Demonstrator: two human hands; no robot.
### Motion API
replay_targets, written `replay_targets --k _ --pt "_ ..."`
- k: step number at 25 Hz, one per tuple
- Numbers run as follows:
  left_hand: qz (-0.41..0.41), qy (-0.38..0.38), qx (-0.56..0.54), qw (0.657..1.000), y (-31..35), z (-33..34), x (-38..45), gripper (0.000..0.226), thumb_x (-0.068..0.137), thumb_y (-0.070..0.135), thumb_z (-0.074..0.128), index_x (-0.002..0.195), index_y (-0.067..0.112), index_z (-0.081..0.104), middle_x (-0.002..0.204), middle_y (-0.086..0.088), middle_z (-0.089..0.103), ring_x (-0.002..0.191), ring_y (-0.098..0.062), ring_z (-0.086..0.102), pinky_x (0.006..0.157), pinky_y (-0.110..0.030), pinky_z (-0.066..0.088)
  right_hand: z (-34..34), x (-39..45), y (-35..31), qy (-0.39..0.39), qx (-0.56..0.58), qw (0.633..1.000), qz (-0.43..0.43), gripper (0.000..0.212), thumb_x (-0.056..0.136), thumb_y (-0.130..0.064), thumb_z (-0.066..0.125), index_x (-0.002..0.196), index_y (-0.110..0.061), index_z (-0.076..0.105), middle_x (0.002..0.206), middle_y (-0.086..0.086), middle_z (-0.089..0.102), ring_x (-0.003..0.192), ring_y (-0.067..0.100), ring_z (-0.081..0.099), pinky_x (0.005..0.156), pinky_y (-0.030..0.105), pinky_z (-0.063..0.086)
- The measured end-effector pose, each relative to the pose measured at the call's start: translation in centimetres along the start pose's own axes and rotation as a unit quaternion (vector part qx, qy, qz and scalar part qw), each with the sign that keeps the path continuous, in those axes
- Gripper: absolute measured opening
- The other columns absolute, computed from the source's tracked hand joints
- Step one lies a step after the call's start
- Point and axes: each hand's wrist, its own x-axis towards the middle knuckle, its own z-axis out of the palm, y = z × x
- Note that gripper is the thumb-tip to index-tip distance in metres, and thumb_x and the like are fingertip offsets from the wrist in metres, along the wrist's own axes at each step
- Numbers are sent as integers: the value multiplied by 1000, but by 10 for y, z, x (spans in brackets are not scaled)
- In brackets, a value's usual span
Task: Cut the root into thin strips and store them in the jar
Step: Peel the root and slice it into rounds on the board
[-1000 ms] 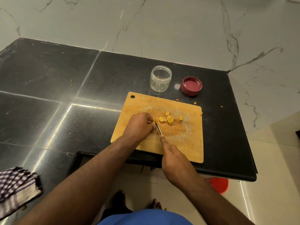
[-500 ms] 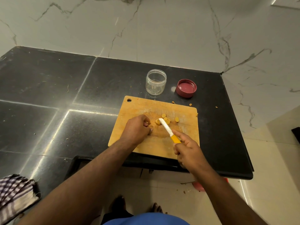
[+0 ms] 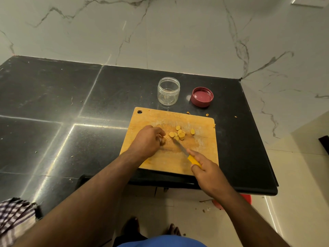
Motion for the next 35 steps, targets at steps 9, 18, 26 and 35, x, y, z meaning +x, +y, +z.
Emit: replay_targets --k 9,18,26,35 --pt "-1 2 0 1000 -2 -2 -9 30 98 33 61 127 26 63 110 2 67 93 -12 57 79 -25 46 13 -5 -4 12 14 1000 -19 51 102 -18 47 147 -40 39 134 -20 45 81 -9 57 63 7 42" --pt "-21 -47 -18 999 -7 -4 -11 40 95 20 64 134 26 62 108 3 69 93 -12 60 73 -22 43 30 -2 -16 1 -21 999 -44 54 103 -19 43 153 -33 32 126 -1 59 67 -1 54 57 12 38" --pt "-26 -43 -29 998 -3 -2 -8 43 97 24 61 140 23 58 121 -2 68 90 -11 57 65 -17 42 32 4 -21 9 -77 995 -66 53 103 -22 39 154 -31 28 121 0 58 86 6 50 65 17 35" --pt "-22 -22 -30 999 -1 2 -12 43 96 26 65 138 19 60 115 -2 71 93 -11 59 79 -25 46 39 1 -29 11 -148 984 -97 56 104 -23 35 157 -29 16 119 -2 52 99 12 49 84 28 45"
